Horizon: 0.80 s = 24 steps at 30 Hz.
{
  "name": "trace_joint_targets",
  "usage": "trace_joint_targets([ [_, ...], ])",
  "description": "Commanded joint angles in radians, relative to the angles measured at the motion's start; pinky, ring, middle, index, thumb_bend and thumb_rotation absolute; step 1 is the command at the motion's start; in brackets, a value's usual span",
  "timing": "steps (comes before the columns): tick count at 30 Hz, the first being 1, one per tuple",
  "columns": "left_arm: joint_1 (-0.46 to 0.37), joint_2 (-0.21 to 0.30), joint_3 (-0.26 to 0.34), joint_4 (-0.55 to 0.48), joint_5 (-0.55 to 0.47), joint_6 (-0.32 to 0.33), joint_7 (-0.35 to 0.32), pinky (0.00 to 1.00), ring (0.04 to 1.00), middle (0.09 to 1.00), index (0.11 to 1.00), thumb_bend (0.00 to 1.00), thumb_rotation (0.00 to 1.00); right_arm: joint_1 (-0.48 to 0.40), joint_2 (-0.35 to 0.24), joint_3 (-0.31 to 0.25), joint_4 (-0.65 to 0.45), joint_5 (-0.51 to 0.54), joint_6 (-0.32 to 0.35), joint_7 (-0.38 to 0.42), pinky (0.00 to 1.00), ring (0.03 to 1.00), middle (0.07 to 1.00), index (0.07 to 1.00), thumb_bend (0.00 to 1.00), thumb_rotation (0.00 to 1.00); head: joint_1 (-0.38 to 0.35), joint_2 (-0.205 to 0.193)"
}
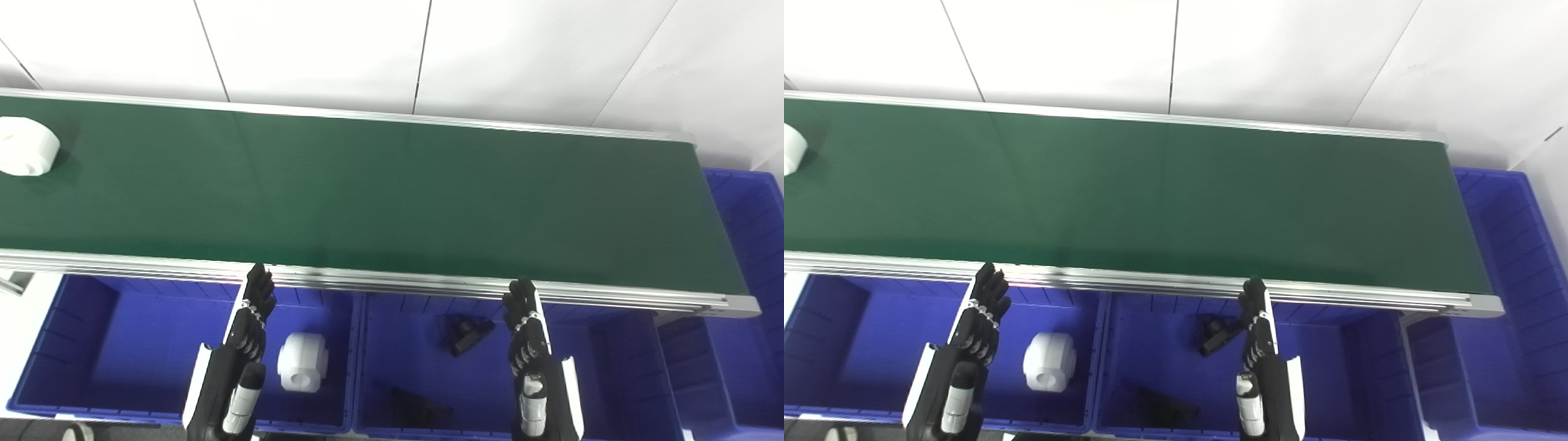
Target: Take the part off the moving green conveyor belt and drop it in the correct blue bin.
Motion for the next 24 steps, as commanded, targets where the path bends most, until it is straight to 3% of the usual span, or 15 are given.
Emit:
trace_joint_targets([
  [1, -0.006, -0.002, 0.002, -0.013, -0.002, -0.015, -0.001, 1.00, 1.000, 1.000, 1.000, 0.76, 0.91, -0.001, 0.006, 0.003, -0.008, 0.001, -0.003, 0.003, 1.00, 0.982, 0.984, 0.999, 0.93, 1.00, 0.000, 0.000],
  [24, -0.008, 0.001, 0.004, -0.012, 0.011, -0.007, -0.001, 1.00, 1.000, 1.000, 1.000, 0.79, 0.91, -0.006, -0.003, 0.004, -0.001, -0.006, -0.004, 0.009, 1.00, 0.984, 0.983, 0.999, 0.91, 1.00, 0.000, -0.002],
])
